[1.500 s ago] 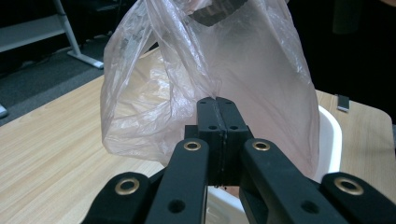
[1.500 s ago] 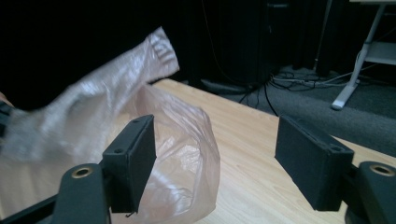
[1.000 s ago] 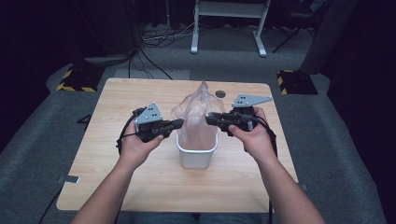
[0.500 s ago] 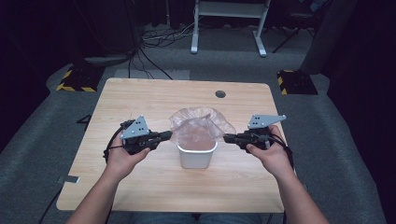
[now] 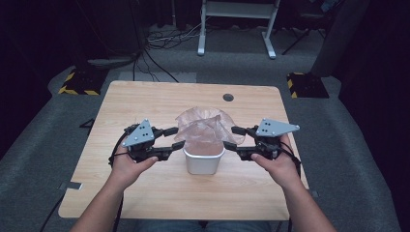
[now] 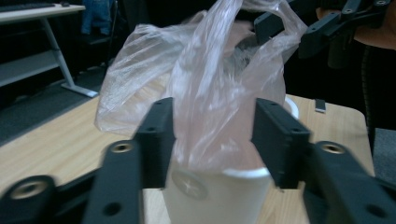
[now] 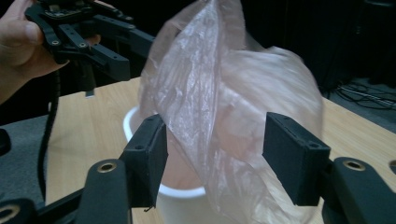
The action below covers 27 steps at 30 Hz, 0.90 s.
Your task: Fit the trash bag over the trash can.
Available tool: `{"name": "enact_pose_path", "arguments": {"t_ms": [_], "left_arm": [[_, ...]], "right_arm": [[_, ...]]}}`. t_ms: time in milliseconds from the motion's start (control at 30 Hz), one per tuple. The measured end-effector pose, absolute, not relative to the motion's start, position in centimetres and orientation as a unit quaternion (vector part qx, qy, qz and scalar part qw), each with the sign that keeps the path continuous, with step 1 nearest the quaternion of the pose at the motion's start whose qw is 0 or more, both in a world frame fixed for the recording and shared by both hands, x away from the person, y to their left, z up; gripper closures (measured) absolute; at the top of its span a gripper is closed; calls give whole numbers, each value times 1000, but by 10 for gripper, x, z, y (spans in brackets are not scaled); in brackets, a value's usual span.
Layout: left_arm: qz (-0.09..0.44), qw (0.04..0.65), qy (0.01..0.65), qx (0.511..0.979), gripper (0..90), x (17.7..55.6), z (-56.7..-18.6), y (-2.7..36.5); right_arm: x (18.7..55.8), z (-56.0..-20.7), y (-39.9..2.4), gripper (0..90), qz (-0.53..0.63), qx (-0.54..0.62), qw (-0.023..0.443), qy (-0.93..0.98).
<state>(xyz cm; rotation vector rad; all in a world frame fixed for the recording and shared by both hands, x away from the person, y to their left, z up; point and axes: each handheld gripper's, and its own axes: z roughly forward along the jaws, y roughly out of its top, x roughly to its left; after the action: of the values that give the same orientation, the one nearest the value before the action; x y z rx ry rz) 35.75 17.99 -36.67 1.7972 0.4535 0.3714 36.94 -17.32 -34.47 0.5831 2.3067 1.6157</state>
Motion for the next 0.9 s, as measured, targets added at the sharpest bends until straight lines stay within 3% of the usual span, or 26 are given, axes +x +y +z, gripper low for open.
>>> {"name": "enact_pose_path", "arguments": {"t_ms": [100,133,167,200,233,267,300,333,367,400,533,800,900], "left_arm": [[155,586,190,773,441,359,-363,176],[155,581,197,774,481,361,-362,173],[155,581,197,774,533,361,-362,173],[152,569,197,784,648,363,-362,172],[152,569,197,784,731,363,-362,172],[157,561,189,790,819,361,-363,173],[157,561,189,790,857,361,-363,173],[156,561,184,792,890,358,-364,173],[152,563,179,793,890,356,-365,174],[148,563,166,796,898,351,-368,176],[141,553,149,807,891,347,-375,179],[113,539,145,822,859,346,-391,184],[105,526,147,831,792,346,-398,184]], "right_arm": [[371,-343,-167,443,557,201,123,797],[370,-343,-164,497,558,196,122,797],[369,-342,-162,530,558,195,119,798],[368,-342,-161,595,559,190,117,799],[368,-342,-161,595,559,190,117,799],[365,-342,-161,695,558,183,114,801],[365,-342,-161,695,558,183,114,801],[358,-342,-162,793,553,165,112,809],[358,-342,-162,793,553,165,112,809],[353,-342,-164,852,549,152,106,815],[343,-351,-164,883,530,128,91,833],[340,-373,-163,874,497,120,65,857],[340,-386,-160,800,474,122,51,870]]}}
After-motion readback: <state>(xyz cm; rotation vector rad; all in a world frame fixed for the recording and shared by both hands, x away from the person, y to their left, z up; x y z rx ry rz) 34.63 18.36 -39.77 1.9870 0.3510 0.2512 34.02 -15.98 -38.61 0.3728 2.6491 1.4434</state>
